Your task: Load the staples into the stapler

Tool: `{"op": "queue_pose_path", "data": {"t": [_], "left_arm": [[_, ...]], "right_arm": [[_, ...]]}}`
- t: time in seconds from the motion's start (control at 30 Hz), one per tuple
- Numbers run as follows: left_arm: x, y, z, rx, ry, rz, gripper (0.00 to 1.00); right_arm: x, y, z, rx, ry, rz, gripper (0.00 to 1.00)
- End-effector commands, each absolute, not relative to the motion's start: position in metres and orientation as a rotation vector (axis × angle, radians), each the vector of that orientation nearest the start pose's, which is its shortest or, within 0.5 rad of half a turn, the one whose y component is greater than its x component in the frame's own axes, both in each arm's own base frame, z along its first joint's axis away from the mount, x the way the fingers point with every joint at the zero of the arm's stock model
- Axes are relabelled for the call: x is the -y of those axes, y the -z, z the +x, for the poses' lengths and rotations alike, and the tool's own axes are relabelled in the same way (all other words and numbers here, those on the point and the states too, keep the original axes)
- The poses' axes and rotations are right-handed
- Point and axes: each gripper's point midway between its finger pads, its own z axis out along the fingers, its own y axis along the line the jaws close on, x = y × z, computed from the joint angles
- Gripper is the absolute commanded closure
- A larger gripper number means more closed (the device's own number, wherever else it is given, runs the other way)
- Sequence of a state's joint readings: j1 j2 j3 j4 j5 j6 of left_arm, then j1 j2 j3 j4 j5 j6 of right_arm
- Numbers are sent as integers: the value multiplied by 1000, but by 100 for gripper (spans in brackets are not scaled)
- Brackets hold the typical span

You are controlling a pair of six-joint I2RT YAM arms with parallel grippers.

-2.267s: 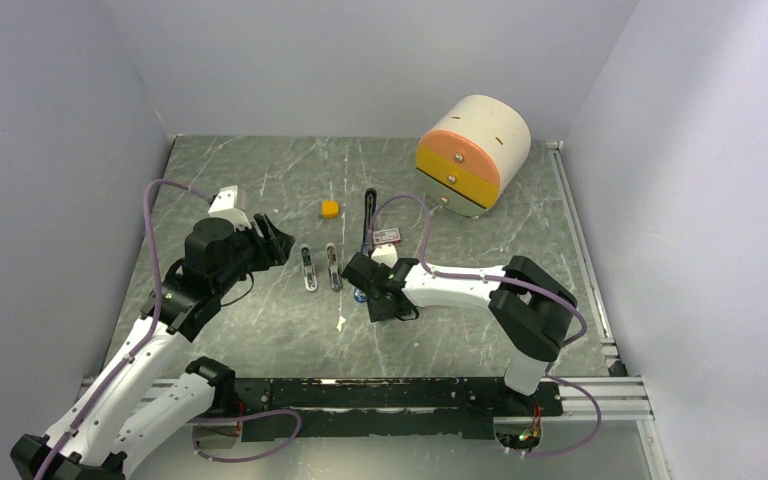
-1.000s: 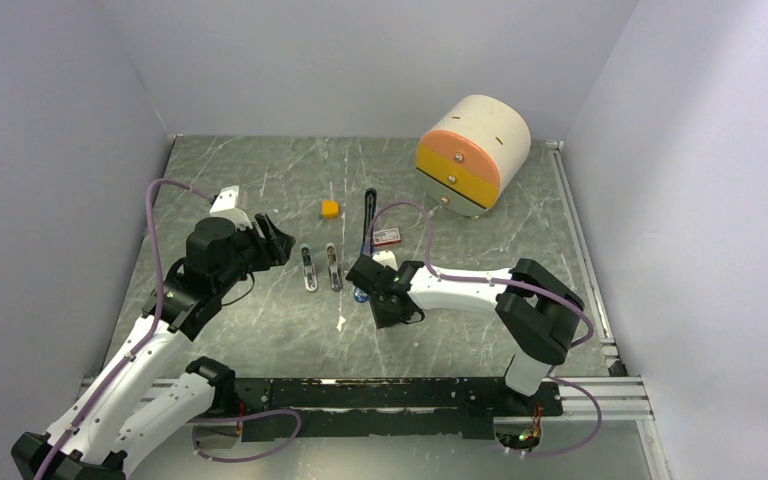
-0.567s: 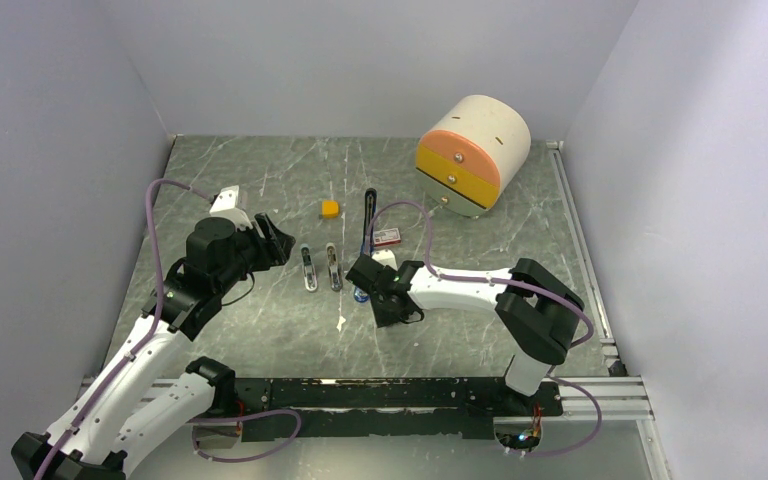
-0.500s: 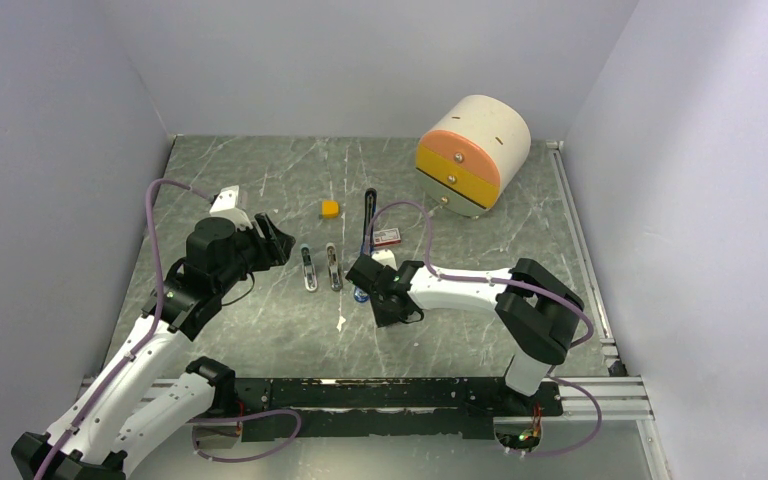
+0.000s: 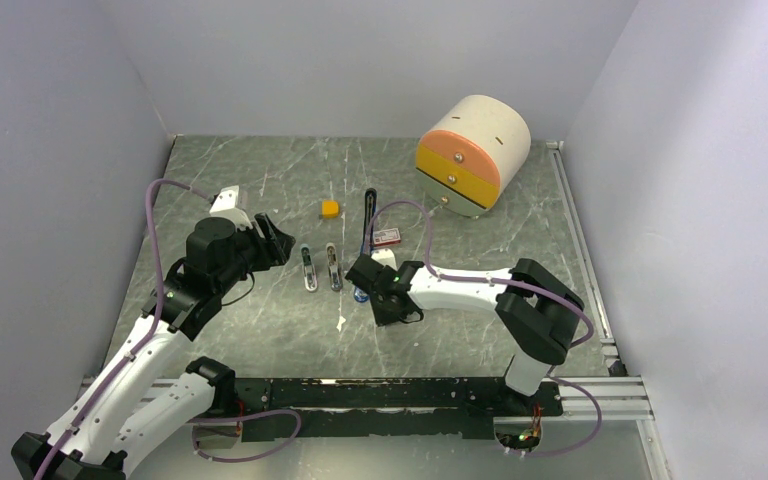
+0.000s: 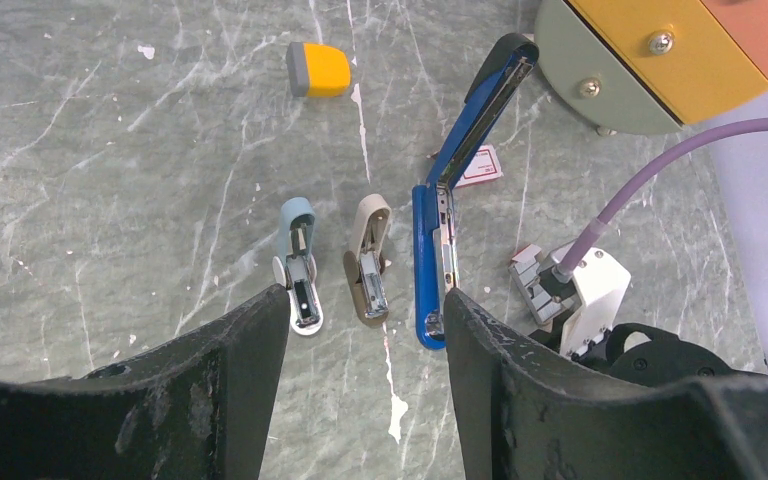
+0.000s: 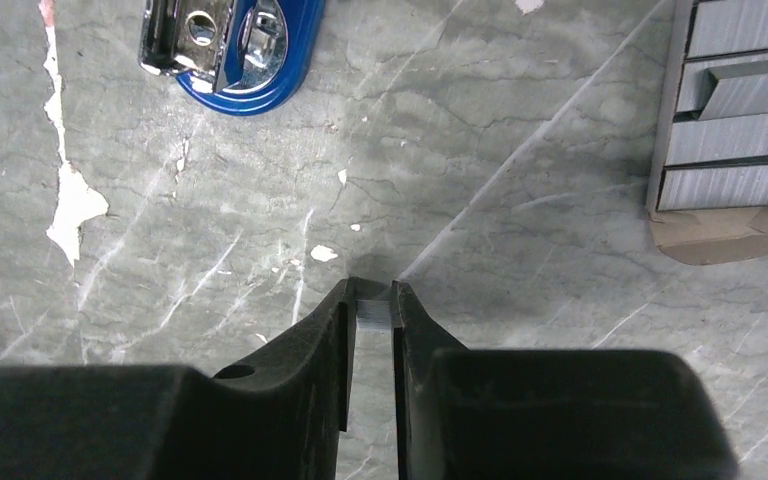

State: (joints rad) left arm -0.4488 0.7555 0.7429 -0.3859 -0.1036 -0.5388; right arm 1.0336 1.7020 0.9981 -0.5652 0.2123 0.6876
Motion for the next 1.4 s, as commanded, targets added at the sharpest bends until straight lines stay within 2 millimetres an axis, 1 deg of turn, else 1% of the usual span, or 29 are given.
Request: {"op": "queue_pose_path", "data": {"t": [0.0,0.13,0.2,0.33,0.43,0.47,0.5,0.63,0.77,0.87,1.1,1.37], "left_arm": [[127,-231,262,-1959,543,-166,37],[121,-236,260,-1944,523,-183,37],[115,-237,259,-1941,497,-210,37],[100,-242,254,-1927,442,-267,38],[88,-242,248,-1920,399,-305,38],[84,-242,246,-1916,386,-316,38],[81,-242,244,-1913,376,-327,38],[73,-243,237,-1912,352,-337,38],[69,-242,234,-1919,322,-331,37],[69,-241,234,-1923,317,-321,38],[72,-238,234,-1942,321,-299,38],[72,-232,231,-1953,329,-313,38]], "right_arm": [[-284,-38,194,-2642,-181,-363,81],[-297,-59,209,-2568,-225,-297,81],[-307,-69,217,-2535,-253,-270,81],[-331,-83,232,-2472,-297,-238,81],[-349,-90,247,-2425,-301,-226,80],[-358,-96,254,-2404,-308,-218,81],[-364,-97,259,-2392,-305,-219,81],[-384,-94,272,-2368,-295,-243,80],[-393,-82,278,-2372,-269,-268,80],[-395,-74,281,-2375,-252,-271,80],[-400,-71,287,-2350,-252,-278,80],[-399,-59,290,-2353,-228,-298,80]]}}
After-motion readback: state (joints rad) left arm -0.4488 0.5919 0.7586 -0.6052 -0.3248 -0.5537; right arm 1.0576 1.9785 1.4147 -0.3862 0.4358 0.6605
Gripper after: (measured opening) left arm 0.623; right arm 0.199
